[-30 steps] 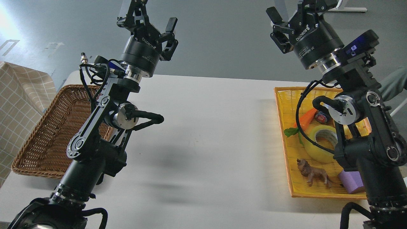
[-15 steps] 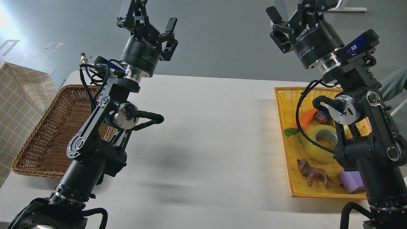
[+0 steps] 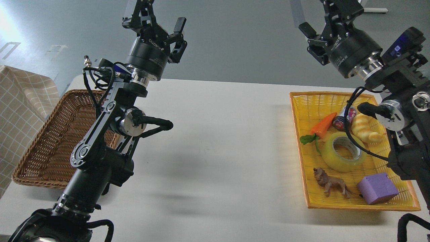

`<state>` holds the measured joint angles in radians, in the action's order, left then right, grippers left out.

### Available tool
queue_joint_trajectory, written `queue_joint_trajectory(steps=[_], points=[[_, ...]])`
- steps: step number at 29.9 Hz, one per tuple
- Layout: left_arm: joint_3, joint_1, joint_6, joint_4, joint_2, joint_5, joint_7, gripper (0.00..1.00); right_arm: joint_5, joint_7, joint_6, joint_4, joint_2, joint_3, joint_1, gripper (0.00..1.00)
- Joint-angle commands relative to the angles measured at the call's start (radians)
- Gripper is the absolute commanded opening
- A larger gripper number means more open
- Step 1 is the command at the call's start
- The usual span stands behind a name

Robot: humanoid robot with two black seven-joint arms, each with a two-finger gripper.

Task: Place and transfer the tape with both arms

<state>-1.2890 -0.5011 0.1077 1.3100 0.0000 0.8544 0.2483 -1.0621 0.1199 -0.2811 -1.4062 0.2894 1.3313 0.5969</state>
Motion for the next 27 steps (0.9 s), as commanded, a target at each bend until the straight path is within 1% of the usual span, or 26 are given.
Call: queue_joint_trajectory(steps=[1,5,7,9,13,14,15,16,17,18,19,20,21,22,23,24,27], points=[[0.0,0.001,0.003,0.0,0.0,0.0,0.003,0.99,-0.002,-0.005,0.002,-0.034,0.178,-0.006,0.0,1.0],[0.002,0.001,0.009,0.0,0.0,0.002,0.003,0.99,-0.013,-0.005,0.002,-0.027,0.299,-0.017,-0.012,1.0],[0.002,0.001,0.009,0.0,0.0,0.002,0.003,0.99,-0.065,-0.009,-0.001,-0.025,0.388,-0.02,-0.049,1.0],[0.002,0.001,0.009,0.0,0.0,0.002,0.003,0.99,-0.093,-0.016,-0.007,-0.027,0.428,-0.02,-0.08,1.0],[0.002,0.001,0.009,0.0,0.0,0.002,0.003,0.99,-0.124,-0.058,-0.019,-0.028,0.574,-0.02,-0.164,1.0],[0.004,0.001,0.009,0.0,0.0,0.002,0.002,0.99,-0.125,-0.084,-0.032,-0.028,0.623,-0.02,-0.189,1.0],[0.004,0.001,0.009,0.0,0.0,0.002,0.003,0.99,-0.125,-0.126,-0.041,-0.025,0.661,-0.02,-0.2,1.0],[0.004,0.001,0.009,0.0,0.0,0.002,0.003,0.99,-0.125,-0.126,-0.041,-0.025,0.662,-0.02,-0.2,1.0],[0.004,0.001,0.009,0.0,0.0,0.002,0.003,0.99,-0.122,-0.193,-0.052,-0.026,0.684,-0.02,-0.206,1.0],[0.004,-0.001,0.009,0.0,0.0,0.002,0.003,0.99,-0.125,-0.279,-0.071,-0.02,0.707,-0.02,-0.212,1.0],[0.004,-0.001,0.009,0.0,0.0,0.002,0.003,0.99,-0.127,-0.322,-0.082,-0.014,0.727,-0.017,-0.216,1.0],[0.004,-0.001,0.009,0.0,0.0,0.002,0.005,0.99,-0.122,-0.401,-0.108,0.022,0.764,-0.017,-0.226,1.0],[0.004,-0.002,0.009,0.0,0.0,0.002,0.005,0.99,-0.121,-0.466,-0.128,0.077,0.774,-0.017,-0.226,1.0],[0.004,-0.002,0.009,0.0,0.0,0.002,0.005,0.99,-0.121,-0.467,-0.128,0.078,0.774,-0.017,-0.226,1.0],[0.004,-0.004,0.009,0.0,0.0,0.002,0.005,0.99,-0.121,-0.5,-0.139,0.114,0.763,-0.017,-0.226,1.0],[0.004,-0.005,0.009,0.002,0.0,0.002,0.005,0.99,-0.121,-0.517,-0.138,0.134,0.754,-0.015,-0.227,1.0],[0.005,-0.001,0.009,0.002,0.0,0.002,0.005,0.99,-0.11,-0.519,-0.133,0.154,0.748,-0.009,-0.235,1.0]])
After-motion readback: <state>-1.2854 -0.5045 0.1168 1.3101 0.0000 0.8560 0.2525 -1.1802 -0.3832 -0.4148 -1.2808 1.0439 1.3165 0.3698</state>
